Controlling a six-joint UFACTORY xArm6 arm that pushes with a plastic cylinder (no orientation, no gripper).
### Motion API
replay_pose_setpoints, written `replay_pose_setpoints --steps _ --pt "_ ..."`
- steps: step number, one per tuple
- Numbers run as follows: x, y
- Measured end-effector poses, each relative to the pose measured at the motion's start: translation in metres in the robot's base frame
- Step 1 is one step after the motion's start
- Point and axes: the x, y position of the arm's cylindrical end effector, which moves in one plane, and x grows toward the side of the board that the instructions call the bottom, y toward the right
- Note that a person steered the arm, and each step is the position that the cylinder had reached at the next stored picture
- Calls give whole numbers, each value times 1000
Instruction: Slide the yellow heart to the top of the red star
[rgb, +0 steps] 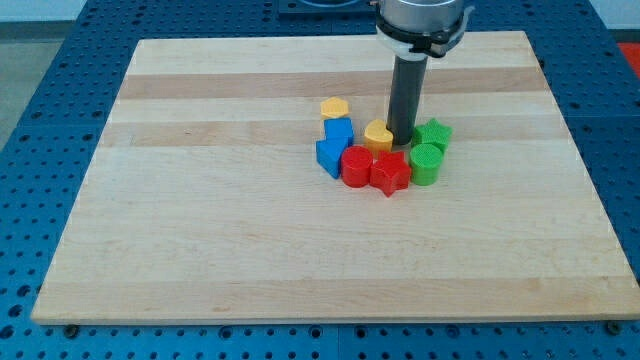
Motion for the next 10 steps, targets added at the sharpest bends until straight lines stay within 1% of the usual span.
replay_pose_setpoints --steps 2,3,4,5,6,10 --pt "-41 -7" --pt "-42 -46" --pt "-34 -51" --pt "-10 -51" --pt "1 -51" --pt "4 -51"
